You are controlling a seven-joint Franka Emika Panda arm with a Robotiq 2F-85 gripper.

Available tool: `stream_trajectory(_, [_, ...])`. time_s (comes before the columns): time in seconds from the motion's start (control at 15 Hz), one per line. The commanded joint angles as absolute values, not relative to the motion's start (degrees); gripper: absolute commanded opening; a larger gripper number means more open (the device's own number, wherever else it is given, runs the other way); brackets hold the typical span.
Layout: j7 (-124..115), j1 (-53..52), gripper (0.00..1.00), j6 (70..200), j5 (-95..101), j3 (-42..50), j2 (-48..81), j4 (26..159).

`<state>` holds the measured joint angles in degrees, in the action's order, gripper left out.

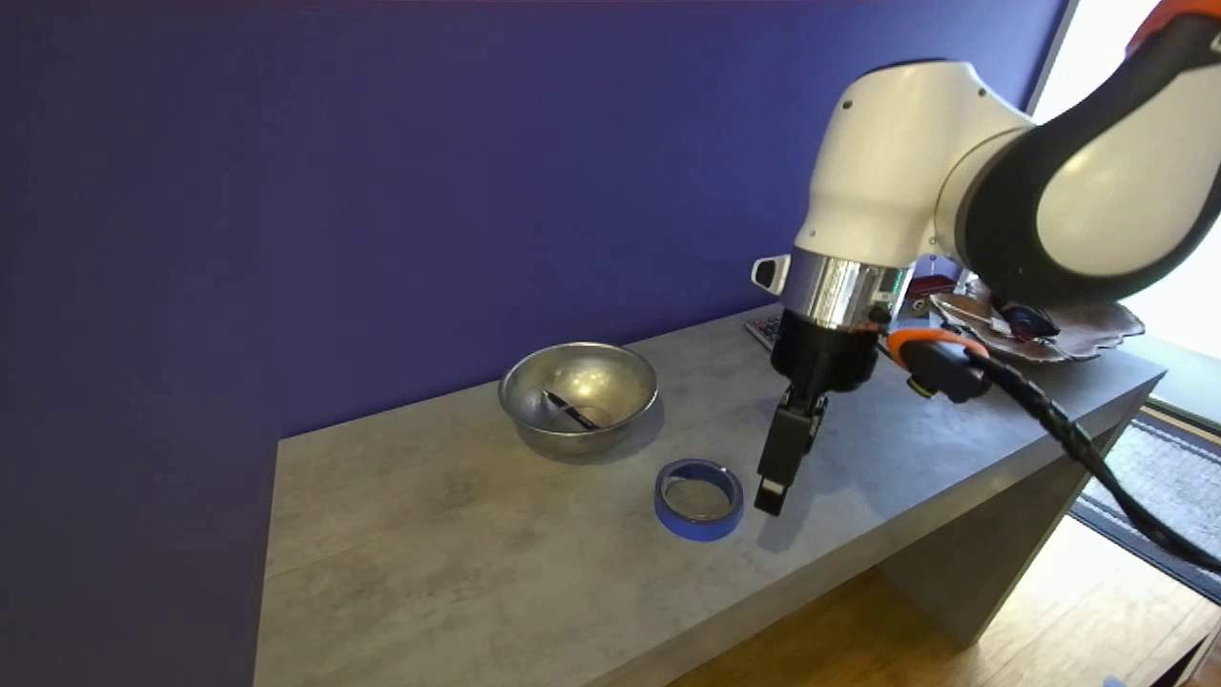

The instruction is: Pick up the blue masking tape and place it in the wooden decor bowl on the right

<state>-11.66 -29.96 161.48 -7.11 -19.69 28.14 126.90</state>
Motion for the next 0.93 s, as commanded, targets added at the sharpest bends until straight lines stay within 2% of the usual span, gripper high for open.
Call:
stream_trajectory(0.0, [-16.91,-38.12,1.00,167.70,0.31,-11.44,32.48,125.71])
stream_trajectory(0.27, [-20.72,-45.14,1.00,167.82,1.92,-3.49,30.47,125.76])
stream_trajectory(0.53, [-16.30,-40.53,1.00,161.54,-0.75,-9.33,25.67,126.58])
stream_trajectory(0.87, [-23.18,-45.03,1.00,164.90,2.96,-3.79,28.95,124.24])
